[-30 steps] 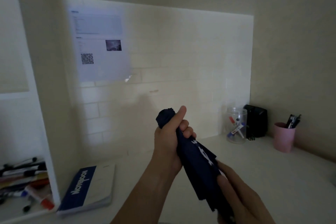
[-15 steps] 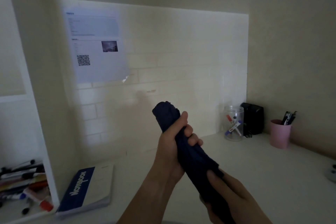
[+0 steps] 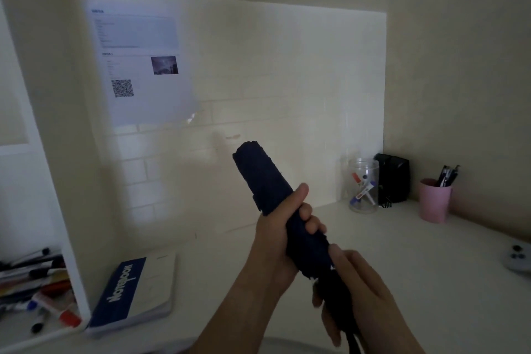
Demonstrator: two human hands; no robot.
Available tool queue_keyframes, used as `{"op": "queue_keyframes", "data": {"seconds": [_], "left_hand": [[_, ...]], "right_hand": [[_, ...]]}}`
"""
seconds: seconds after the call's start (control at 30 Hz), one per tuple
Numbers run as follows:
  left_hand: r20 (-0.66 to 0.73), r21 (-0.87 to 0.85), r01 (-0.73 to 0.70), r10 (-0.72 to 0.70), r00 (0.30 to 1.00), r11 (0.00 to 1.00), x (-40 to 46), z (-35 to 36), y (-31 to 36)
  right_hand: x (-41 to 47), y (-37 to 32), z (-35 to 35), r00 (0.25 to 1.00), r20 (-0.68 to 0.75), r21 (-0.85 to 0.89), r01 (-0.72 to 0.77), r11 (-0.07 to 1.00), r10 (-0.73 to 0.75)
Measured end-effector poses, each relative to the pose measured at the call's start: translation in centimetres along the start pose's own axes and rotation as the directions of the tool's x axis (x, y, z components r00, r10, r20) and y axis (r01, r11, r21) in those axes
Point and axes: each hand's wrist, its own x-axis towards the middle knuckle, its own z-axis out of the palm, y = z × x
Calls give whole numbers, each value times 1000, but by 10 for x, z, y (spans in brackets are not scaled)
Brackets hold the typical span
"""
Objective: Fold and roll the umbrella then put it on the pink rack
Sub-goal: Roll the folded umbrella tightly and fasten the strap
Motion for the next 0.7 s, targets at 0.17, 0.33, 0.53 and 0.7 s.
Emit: {"op": "queue_keyframes", "data": {"seconds": [0.17, 0.33, 0.53, 0.7], "left_hand": [[19, -90, -19, 21, 1000, 996, 3, -5, -10], [95, 53, -4, -1, 995, 999, -3, -1, -30], [-81, 95, -89, 97, 992, 992, 1, 17, -39], [-172, -105, -11, -7, 985, 994, 4, 25, -44]], "right_hand": [[1, 5, -9, 998, -22, 36, 53, 998, -52], [8, 5, -8, 998, 9, 207, -63, 976, 63], [6, 15, -20, 998, -49, 165, 54, 985, -47], [4, 18, -20, 993, -117, 142, 48, 989, -31]]}}
